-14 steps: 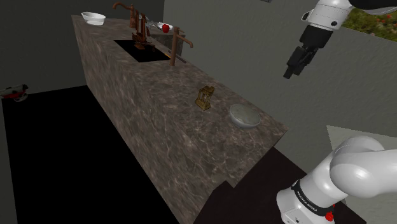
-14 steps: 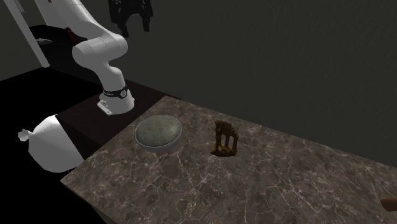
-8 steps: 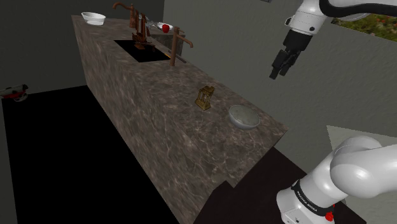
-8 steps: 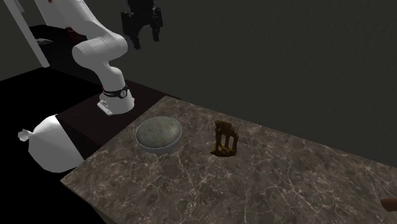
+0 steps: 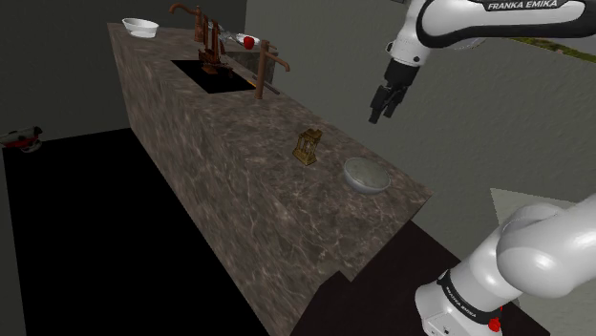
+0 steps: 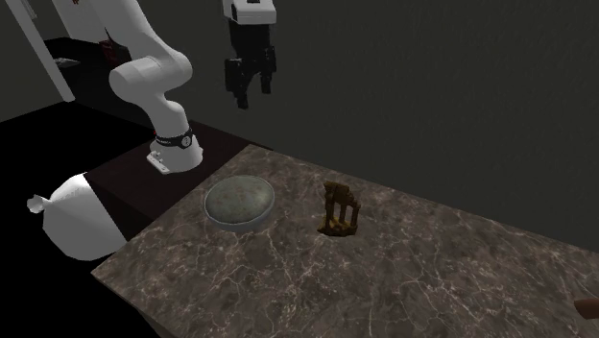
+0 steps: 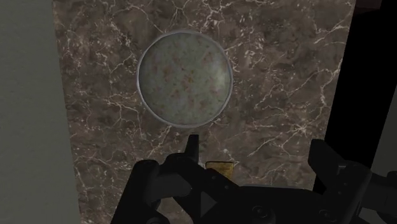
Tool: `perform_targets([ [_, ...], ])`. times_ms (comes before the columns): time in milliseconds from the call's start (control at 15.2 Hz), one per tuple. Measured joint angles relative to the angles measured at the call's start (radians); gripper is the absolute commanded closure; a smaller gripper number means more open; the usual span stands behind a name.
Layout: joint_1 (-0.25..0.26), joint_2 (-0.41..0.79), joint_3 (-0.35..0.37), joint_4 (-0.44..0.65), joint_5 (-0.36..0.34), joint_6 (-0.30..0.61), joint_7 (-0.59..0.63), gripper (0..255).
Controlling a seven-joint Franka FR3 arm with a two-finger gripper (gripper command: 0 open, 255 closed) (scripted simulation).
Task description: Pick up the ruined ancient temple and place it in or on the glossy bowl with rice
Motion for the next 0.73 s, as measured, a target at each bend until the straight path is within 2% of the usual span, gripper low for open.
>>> perform_targets([
  [396,0.011,0.225,-0.01,0.111,0.017,0.11,-0.052,0],
  [726,0.014,0.413,-0.011,0.244,0.036,0.161,-0.096,0],
])
